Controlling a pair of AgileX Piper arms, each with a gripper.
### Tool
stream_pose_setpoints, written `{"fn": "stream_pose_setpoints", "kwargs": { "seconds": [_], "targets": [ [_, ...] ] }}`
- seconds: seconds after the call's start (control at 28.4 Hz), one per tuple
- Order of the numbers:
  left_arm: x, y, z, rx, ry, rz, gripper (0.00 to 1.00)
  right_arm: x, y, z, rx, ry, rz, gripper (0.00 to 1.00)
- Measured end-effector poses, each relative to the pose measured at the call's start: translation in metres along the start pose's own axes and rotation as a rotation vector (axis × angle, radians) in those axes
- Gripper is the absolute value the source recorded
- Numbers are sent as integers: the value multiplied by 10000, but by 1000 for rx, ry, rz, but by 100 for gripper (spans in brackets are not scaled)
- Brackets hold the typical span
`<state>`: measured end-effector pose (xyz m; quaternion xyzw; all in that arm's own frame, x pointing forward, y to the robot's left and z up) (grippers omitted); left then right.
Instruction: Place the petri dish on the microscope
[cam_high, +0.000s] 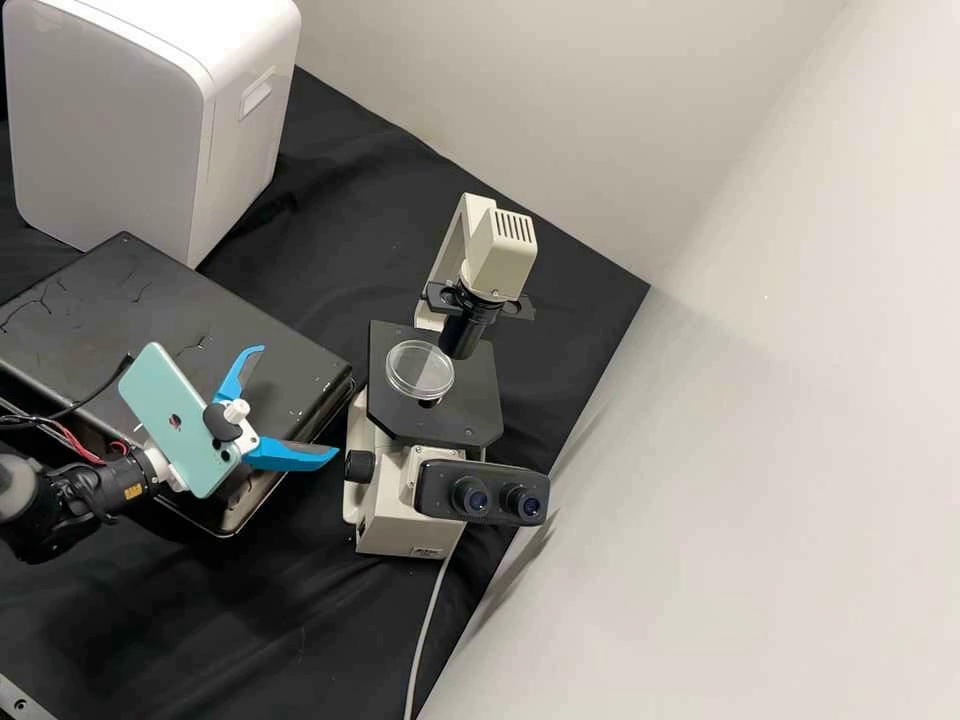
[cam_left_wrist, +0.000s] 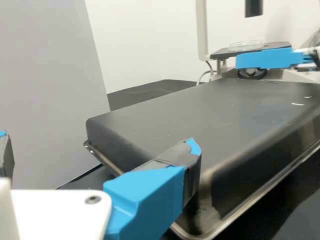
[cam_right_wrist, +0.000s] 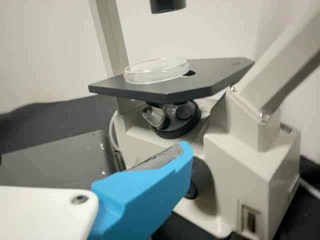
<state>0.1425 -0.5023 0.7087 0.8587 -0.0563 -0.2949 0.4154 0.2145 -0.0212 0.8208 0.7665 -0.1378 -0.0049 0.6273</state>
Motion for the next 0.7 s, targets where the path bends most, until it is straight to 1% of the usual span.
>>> {"fn": "stream_pose_setpoints", "kwargs": {
  "seconds": [0.04, 0.11, 0.28, 0.39, 0.42, 0.49, 0.53, 0.56, 0.63, 0.67, 0.7],
  "targets": [
    [-2, -1, 0, 4, 10, 0, 100, -17, -1, 7, 33, -3, -2, 100],
    [-10, 13, -4, 19, 26, 9, 100, -26, -5, 15, 60, -7, -5, 100],
    [-26, 46, 1, 32, 37, 28, 100, -28, 0, 9, 89, -4, -2, 100],
    [-41, 87, 4, 26, 34, 51, 100, -28, 0, 9, 92, -4, -2, 100],
    [-49, 106, 5, 22, 32, 62, 100, -28, 0, 9, 92, -4, -2, 100],
    [-65, 147, 4, 0, 26, 85, 100, -28, 0, 9, 92, -4, -2, 100],
    [-73, 169, 0, -15, 24, 98, 100, -28, 0, 9, 92, -4, -2, 100],
    [-80, 188, -8, -35, 26, 109, 100, -28, 0, 9, 92, -4, -2, 100],
    [-89, 214, -27, -68, 34, 125, 100, -28, 0, 9, 92, -4, -2, 100],
    [-91, 219, -30, -84, 34, 128, 100, -28, 0, 9, 92, -4, -2, 100],
    [-92, 222, -31, -91, 35, 130, 100, -30, -1, 10, 91, -5, -3, 100]
  ]
}}
